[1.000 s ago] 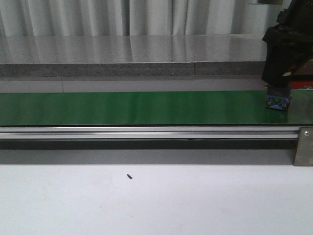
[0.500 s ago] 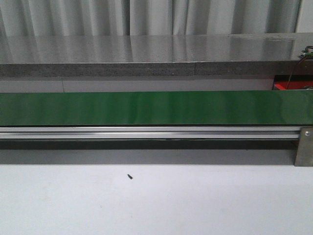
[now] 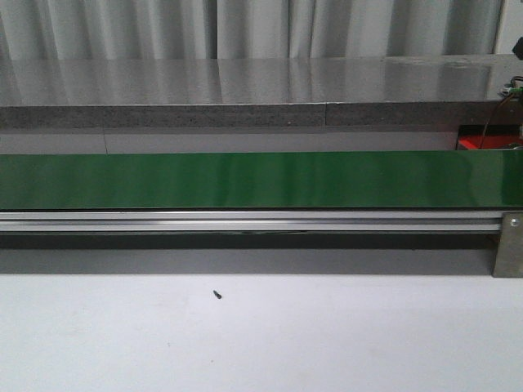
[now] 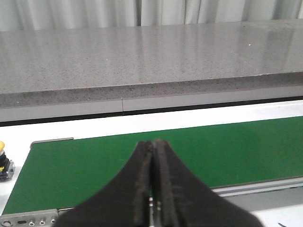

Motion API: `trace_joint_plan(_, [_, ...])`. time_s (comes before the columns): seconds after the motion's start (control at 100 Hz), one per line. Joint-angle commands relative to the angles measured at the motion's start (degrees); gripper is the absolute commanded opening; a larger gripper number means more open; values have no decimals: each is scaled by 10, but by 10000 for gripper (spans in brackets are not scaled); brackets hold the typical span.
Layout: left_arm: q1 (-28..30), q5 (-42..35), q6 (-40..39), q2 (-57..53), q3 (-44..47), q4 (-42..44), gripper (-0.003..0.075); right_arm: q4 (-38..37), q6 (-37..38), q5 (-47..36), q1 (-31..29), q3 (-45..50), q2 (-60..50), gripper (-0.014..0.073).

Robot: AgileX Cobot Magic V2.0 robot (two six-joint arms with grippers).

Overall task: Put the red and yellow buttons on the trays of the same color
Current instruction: 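Place the second red button in the red tray and release it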

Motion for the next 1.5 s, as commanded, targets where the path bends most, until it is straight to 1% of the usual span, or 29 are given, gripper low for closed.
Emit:
trace_joint_plan(0.0, [-4, -39, 0, 3, -17, -11, -20, 18, 1, -16, -3, -36, -19, 102])
trace_joint_plan(0.53, [-4, -39, 0, 3, -17, -11, -20, 31, 1, -23, -3, -49, 31, 102])
trace_joint_plan(0.58, [-4, -39, 0, 3, -17, -11, -20, 31, 1, -21, -3, -49, 32, 113])
trace_joint_plan(0.62, [-4, -39, 0, 3, -17, -11, -20, 31, 1, -20, -3, -49, 34, 140])
trace_joint_plan(0.67, [-4, -39, 0, 3, -17, -11, -20, 31, 1, -19, -3, -49, 34, 195])
trace_joint_plan(0.72, [-4, -39, 0, 3, -17, -11, -20, 31, 1, -18, -3, -49, 34, 276])
trace_joint_plan(0.77, [-4, -39, 0, 3, -17, -11, -20, 31, 1, -18, -3, -49, 33, 393])
trace_joint_plan(0.79, [-4, -39, 0, 3, -17, -11, -20, 31, 1, -18, -3, -49, 33, 423])
trace_joint_plan(0.84, [-4, -39, 0, 3, -17, -11, -20, 31, 1, -18, -3, -50, 30, 532])
trace_joint_plan(0.86, [-4, -39, 0, 3, -17, -11, -20, 31, 1, -18, -3, -51, 29, 563])
trace_joint_plan(0.91, [-4, -39, 0, 3, -17, -11, -20, 31, 4, -16, -3, -57, 26, 601])
trace_joint_plan(1.13, [-4, -39, 0, 3, -17, -11, -20, 31, 16, -18, -3, -74, -17, 598])
trace_joint_plan(1.18, [-4, -39, 0, 3, -17, -11, -20, 32, 16, -18, -3, -74, -34, 584])
trace_joint_plan(1.32, [-4, -39, 0, 3, -17, -11, -19, 48, 15, -16, -1, -74, -92, 509])
trace_joint_plan(1.49, [-4, -39, 0, 3, -17, -11, -20, 57, 13, 9, 11, -74, -166, 504])
